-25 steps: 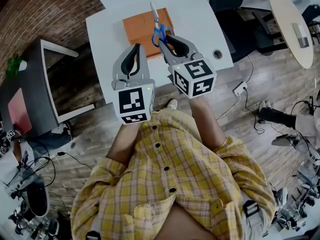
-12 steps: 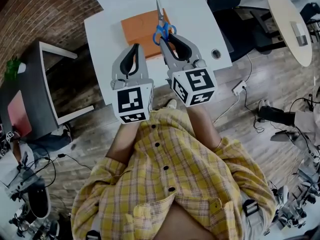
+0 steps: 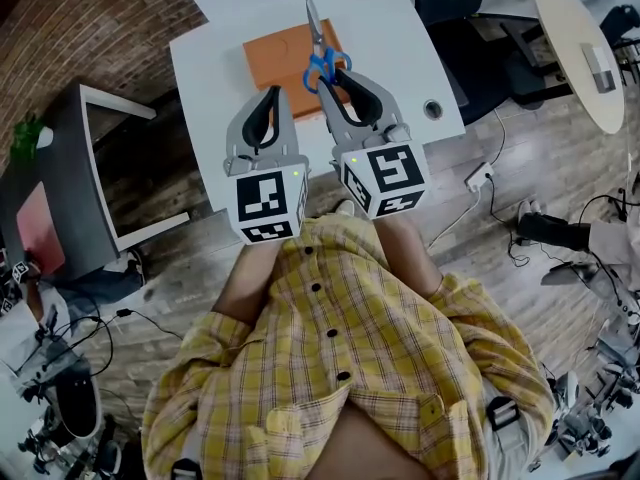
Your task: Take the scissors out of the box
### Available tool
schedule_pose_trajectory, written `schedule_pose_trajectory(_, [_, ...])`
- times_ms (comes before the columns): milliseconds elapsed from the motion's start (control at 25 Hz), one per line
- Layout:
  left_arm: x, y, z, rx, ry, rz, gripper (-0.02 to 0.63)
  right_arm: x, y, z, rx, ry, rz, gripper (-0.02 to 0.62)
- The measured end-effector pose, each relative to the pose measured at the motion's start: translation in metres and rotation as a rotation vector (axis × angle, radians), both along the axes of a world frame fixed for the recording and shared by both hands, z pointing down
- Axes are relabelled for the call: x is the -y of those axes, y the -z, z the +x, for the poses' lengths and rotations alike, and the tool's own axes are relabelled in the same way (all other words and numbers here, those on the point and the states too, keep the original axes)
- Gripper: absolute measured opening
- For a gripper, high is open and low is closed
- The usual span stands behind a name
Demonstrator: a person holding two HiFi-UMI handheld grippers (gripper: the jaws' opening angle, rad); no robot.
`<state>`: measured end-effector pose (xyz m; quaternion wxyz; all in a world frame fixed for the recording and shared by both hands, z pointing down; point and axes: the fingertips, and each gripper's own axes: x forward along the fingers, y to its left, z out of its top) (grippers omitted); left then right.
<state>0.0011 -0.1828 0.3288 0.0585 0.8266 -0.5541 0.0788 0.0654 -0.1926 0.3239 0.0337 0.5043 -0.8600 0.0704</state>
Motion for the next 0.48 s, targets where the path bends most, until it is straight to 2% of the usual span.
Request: schedule_pose_trajectory(480, [0.002,0.010,-0.004,0.006,0.005,0.030,-0.003,0.001,0.012,-0.007,0.001,0.011,0.036,0.083])
